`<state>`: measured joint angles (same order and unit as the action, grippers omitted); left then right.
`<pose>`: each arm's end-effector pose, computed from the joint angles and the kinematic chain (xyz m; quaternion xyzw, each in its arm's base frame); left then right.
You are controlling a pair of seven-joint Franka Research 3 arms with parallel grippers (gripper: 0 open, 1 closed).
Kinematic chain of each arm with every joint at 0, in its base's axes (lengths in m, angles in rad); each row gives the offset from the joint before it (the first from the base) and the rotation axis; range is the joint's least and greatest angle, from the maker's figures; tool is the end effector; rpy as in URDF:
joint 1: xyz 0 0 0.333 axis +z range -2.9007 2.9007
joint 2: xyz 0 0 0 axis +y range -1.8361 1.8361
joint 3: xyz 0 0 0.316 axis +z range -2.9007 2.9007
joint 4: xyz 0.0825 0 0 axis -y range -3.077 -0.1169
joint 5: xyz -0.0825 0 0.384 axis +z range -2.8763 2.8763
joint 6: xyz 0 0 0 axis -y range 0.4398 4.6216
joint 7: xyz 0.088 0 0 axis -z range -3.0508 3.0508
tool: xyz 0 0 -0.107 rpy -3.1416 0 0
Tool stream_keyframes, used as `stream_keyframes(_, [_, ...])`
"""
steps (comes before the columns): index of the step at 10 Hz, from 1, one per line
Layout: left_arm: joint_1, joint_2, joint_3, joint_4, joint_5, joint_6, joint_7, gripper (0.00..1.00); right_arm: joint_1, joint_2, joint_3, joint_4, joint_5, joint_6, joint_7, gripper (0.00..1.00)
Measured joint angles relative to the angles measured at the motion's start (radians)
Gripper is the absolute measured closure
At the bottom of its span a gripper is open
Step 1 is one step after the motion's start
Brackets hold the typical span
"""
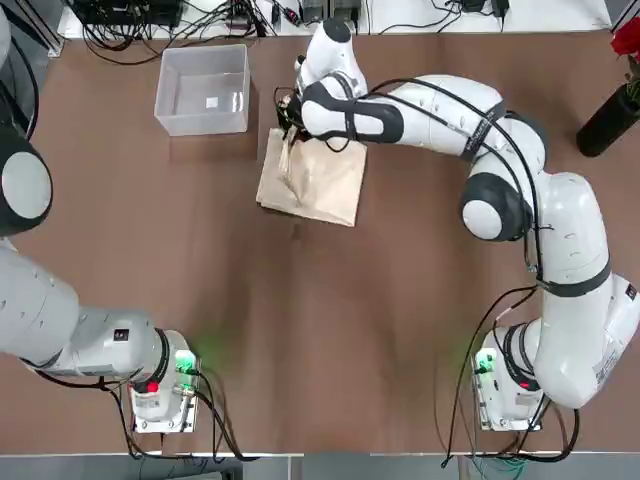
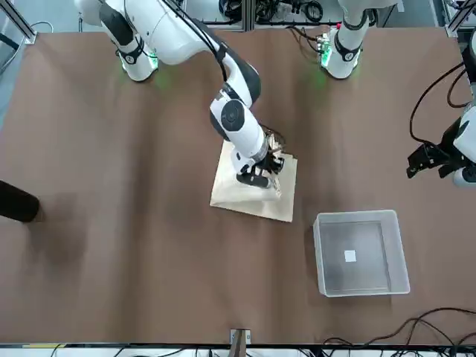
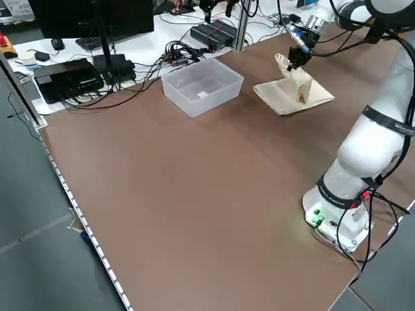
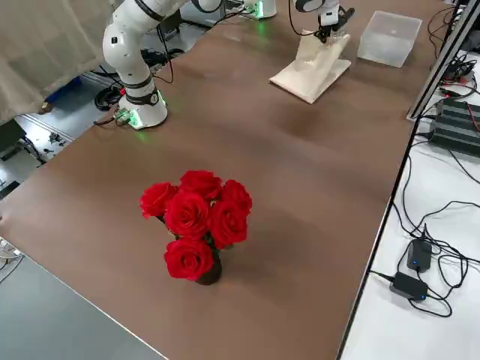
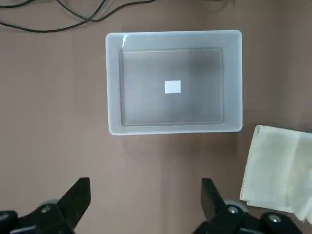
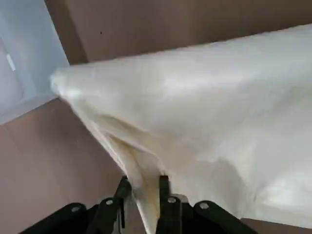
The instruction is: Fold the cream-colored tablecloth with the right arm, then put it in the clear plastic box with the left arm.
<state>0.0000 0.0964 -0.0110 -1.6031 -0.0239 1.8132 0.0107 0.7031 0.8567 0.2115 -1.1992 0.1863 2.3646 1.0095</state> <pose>0.6035 -0.0083 0.5758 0.9983 -0.0086 0.0568 0.0123 0.5192 0.5925 0.3060 -0.9649 0.1484 0.0299 0.2147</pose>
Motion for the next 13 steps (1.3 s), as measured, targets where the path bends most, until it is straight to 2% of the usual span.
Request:
stream_keyframes(2, [0.0, 0.0, 0.0, 0.0, 0.0, 0.0, 0.0, 0.0, 0.003, 0.004, 0.001, 0.0, 0.0, 0.007, 0.0, 0.67])
stream_keyframes(4, [0.0, 0.0, -0.003, -0.004, -0.001, -0.003, 0.0, 0.0, 0.007, 0.009, 0.001, 0.0, -0.004, 0.037, 0.0, 0.55])
stream_keyframes(6, [-0.003, 0.001, -0.019, -0.032, -0.063, -0.006, 0.004, 0.0, 0.007, 0.01, -0.001, 0.001, -0.012, 0.041, -0.001, 0.26])
stream_keyframes(7, [-0.005, 0.001, -0.05, -0.056, -0.092, -0.007, 0.007, 0.0, 0.003, 0.01, -0.004, 0.002, -0.017, 0.024, -0.005, 0.1])
stream_keyframes(8, [-0.007, 0.002, -0.098, -0.088, -0.112, -0.007, 0.005, 0.0, -0.01, 0.009, -0.006, 0.008, -0.034, -0.041, -0.011, 0.01])
stream_keyframes(10, [-0.016, 0.003, -0.181, -0.175, -0.201, 0.021, -0.008, 0.0, -0.076, 0.001, -0.009, 0.027, -0.053, -0.212, -0.065, 0.0])
stream_keyframes(11, [-0.018, 0.006, -0.206, -0.229, -0.251, 0.089, -0.007, 0.0, -0.126, -0.01, -0.008, 0.032, -0.053, -0.284, -0.126, 0.0])
stream_keyframes(13, [-0.019, 0.045, -0.275, -0.311, -0.288, 0.249, -0.011, 0.0, -0.221, -0.032, -0.007, 0.061, -0.054, -0.408, -0.226, 0.0])
